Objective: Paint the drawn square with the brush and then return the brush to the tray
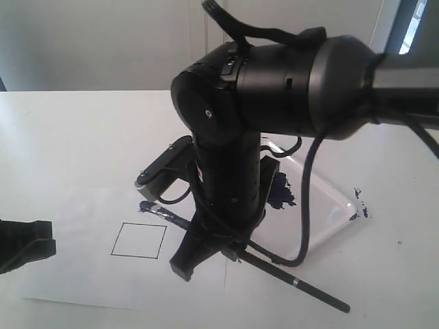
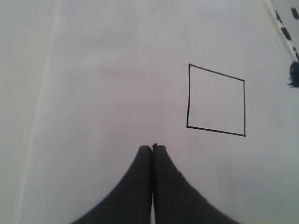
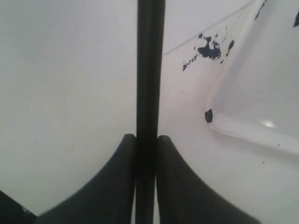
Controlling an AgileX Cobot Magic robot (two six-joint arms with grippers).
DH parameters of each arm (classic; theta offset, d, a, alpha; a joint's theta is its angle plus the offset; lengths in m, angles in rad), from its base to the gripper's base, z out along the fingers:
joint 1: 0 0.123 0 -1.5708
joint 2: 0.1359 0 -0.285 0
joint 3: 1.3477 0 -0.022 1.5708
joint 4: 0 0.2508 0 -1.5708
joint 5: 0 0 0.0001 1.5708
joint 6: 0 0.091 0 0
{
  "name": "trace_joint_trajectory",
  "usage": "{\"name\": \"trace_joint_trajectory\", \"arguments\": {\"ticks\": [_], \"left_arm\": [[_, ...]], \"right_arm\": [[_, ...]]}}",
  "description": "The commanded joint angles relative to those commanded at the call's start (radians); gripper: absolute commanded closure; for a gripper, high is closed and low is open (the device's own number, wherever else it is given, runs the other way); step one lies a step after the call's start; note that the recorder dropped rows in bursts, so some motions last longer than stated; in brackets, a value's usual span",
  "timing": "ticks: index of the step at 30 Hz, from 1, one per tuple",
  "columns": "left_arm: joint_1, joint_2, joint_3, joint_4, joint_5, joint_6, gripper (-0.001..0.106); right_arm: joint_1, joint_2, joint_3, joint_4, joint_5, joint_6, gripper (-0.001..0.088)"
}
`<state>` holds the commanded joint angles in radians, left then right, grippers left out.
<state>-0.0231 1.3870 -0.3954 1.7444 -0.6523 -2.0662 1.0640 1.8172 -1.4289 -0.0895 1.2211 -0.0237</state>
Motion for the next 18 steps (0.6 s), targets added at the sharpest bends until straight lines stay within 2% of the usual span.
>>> {"name": "trace_joint_trajectory", "arguments": {"ticks": [9, 18], "left_arm": [[0.000, 0.190, -0.014, 0.000, 0.003, -0.025, 0.105], [0.000, 0.247, -0.014, 0.000, 0.017, -0.035, 0.105]], "right_arm": [[0.014, 0.069, -0.006, 0.000, 0.000, 0.007, 0.0868], [0.014, 0.121, -0.006, 0.000, 0.000, 0.007, 0.0868]]}}
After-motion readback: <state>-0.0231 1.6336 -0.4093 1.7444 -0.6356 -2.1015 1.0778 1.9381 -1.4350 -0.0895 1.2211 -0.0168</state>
